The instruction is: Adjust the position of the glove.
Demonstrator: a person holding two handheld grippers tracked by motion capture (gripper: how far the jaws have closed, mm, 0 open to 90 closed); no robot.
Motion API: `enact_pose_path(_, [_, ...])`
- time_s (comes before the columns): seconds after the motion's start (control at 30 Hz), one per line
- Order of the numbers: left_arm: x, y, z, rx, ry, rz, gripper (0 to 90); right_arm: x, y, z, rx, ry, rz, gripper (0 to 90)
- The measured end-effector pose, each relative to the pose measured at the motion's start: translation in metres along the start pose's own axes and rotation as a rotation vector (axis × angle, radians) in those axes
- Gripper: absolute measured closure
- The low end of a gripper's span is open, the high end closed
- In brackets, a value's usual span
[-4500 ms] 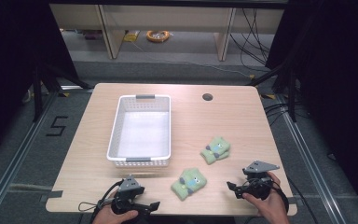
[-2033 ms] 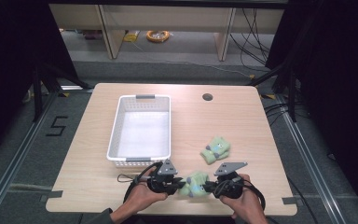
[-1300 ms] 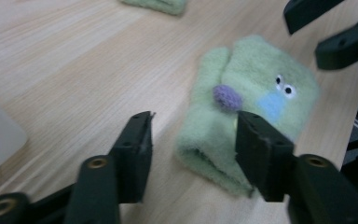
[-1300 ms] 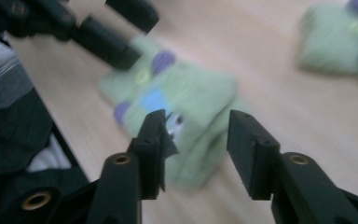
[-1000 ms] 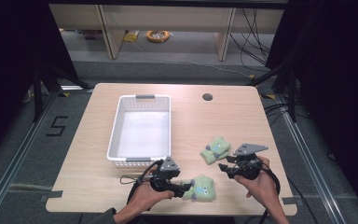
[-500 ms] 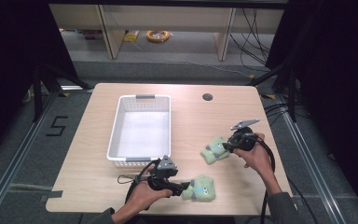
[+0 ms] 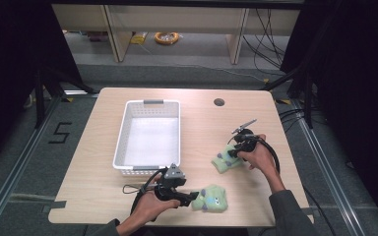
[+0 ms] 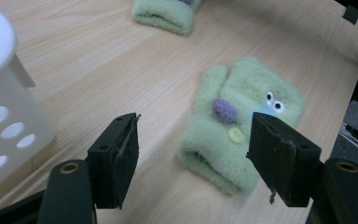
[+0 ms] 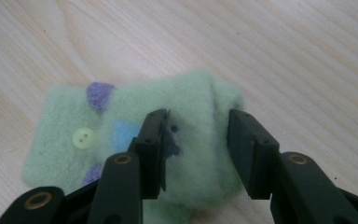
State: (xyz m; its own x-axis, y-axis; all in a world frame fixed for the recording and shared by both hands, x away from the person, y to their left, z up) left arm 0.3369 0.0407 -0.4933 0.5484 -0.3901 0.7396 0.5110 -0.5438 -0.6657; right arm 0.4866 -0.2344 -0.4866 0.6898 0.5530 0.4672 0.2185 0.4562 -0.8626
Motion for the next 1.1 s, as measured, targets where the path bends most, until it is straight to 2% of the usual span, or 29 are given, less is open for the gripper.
enact_pose_path(0.03, [0.000, 0.000, 0.000, 0.000, -0.001, 0.000, 32.9, 0.000, 0.000, 0.000, 0.000, 0.000, 0.000, 60.8])
enact_pose_path(0.07, [0.000, -0.001, 0.001, 0.000, 0.026, 0.011, 33.0, -0.001, 0.000, 0.001, 0.003, 0.034, 0.008, 65.1])
enact_pose_path(0.1, [0.000, -0.001, 0.001, 0.000, 0.026, 0.011, 33.0, -0.001, 0.000, 0.001, 0.003, 0.034, 0.008, 65.1])
enact_pose_path(0.13, [0.000, 0.000, 0.000, 0.002, 0.001, -0.001, 33.0, -0.002, 0.001, -0.002, 0.016, 0.033, -0.023, 72.1])
enact_pose_path(0.17, [0.000, 0.000, 0.000, 0.002, 0.001, -0.001, 33.0, -0.002, 0.001, -0.002, 0.016, 0.033, -0.023, 72.1])
enact_pose_path(0.2, [0.000, 0.000, 0.000, 0.001, 0.001, -0.002, 33.1, -0.003, -0.001, 0.001, 0.016, 0.060, -0.038, 79.1])
enact_pose_path(0.23, [0.000, 0.000, 0.000, 0.000, 0.001, -0.003, 33.1, -0.003, -0.002, 0.001, 0.016, 0.053, -0.052, 85.5])
enact_pose_path(0.27, [0.000, 0.000, 0.000, 0.000, 0.001, -0.003, 33.2, -0.005, -0.003, 0.003, 0.028, 0.081, -0.061, 85.8])
enact_pose_path(0.47, [0.001, -0.002, 0.003, 0.003, -0.004, 0.009, 33.5, -0.010, -0.008, 0.006, 0.042, 0.078, -0.116, 86.5])
enact_pose_path(0.5, [0.001, -0.002, 0.003, 0.003, -0.001, 0.009, 33.7, -0.012, -0.014, 0.009, 0.064, 0.092, -0.153, 86.7])
enact_pose_path(0.53, [0.001, -0.001, 0.003, 0.004, -0.018, -0.008, 33.7, -0.012, -0.017, 0.011, 0.068, 0.092, -0.168, 86.8])
enact_pose_path(0.57, [0.001, -0.002, 0.004, 0.004, -0.009, 0.004, 33.7, -0.012, -0.020, 0.014, 0.071, 0.094, -0.186, 86.8])
enact_pose_path(0.63, [0.002, -0.002, 0.004, -0.002, -0.008, 0.004, 33.7, -0.013, -0.024, 0.016, 0.074, 0.080, -0.181, 86.8])
enact_pose_path(0.67, [0.002, -0.002, 0.003, -0.001, -0.007, 0.003, 33.8, -0.013, -0.028, 0.021, 0.085, 0.093, -0.212, 86.8])
enact_pose_path(0.7, [0.002, -0.001, 0.003, 0.001, -0.023, -0.006, 33.8, -0.012, -0.032, 0.023, 0.085, 0.082, -0.209, 86.8])
enact_pose_path(0.73, [0.002, -0.001, 0.002, 0.000, -0.029, -0.006, 34.0, -0.012, -0.040, 0.031, 0.087, 0.108, -0.223, 86.8])
enact_pose_path(0.77, [0.002, -0.001, 0.003, 0.003, -0.027, -0.010, 34.0, -0.012, -0.040, 0.031, 0.087, 0.108, -0.223, 86.8])
enact_pose_path(0.8, [0.003, -0.001, 0.002, 0.000, -0.029, -0.011, 34.0, -0.012, -0.043, 0.038, 0.114, 0.105, -0.241, 86.8])
enact_pose_path(0.83, [0.004, 0.000, 0.000, -0.002, -0.040, -0.010, 34.2, -0.011, -0.045, 0.042, 0.128, 0.120, -0.242, 86.8])
enact_pose_path(0.87, [0.004, 0.000, 0.000, -0.002, -0.040, -0.010, 34.5, -0.011, -0.045, 0.042, 0.128, 0.120, -0.242, 86.8])
enact_pose_path(0.9, [0.006, 0.001, -0.001, 0.000, -0.028, -0.016, 34.7, -0.011, -0.048, 0.046, 0.122, 0.089, -0.260, 86.8])
enact_pose_path(0.93, [0.006, 0.001, -0.001, 0.000, -0.028, -0.016, 34.8, -0.011, -0.048, 0.046, 0.122, 0.089, -0.260, 86.8])
enact_pose_path(0.97, [0.008, 0.003, -0.002, -0.011, -0.034, -0.018, 34.9, -0.010, -0.052, 0.051, 0.148, 0.031, -0.265, 86.8])
enact_pose_path(1.0, [0.008, 0.004, -0.004, -0.018, -0.054, -0.018, 34.9, -0.010, -0.052, 0.051, 0.148, 0.031, -0.265, 86.8])
enact_pose_path(1.03, [0.009, 0.004, -0.004, -0.022, -0.055, -0.020, 34.9, -0.011, -0.055, 0.058, 0.155, 0.062, -0.255, 86.8])
enact_pose_path(1.07, [0.010, 0.005, -0.004, -0.021, -0.054, -0.017, 34.9, -0.011, -0.059, 0.062, 0.155, 0.022, -0.271, 86.8])
enact_pose_path(1.1, [0.010, 0.005, -0.004, -0.021, -0.054, -0.017, 34.9, -0.011, -0.059, 0.062, 0.155, 0.022, -0.271, 86.8])
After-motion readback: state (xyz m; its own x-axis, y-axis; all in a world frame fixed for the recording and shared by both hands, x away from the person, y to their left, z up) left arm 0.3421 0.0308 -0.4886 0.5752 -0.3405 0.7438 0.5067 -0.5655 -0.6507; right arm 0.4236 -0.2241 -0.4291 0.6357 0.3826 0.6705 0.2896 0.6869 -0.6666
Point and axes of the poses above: each handheld gripper's, and its own axes: y roughly forward along the jaws, x roughly out of its top, z roughly to its left, the point moved 1 cm from there along y, roughly forward along the jaws, and after that the axes turned 12 degrees about x, right-handed, at the moved point
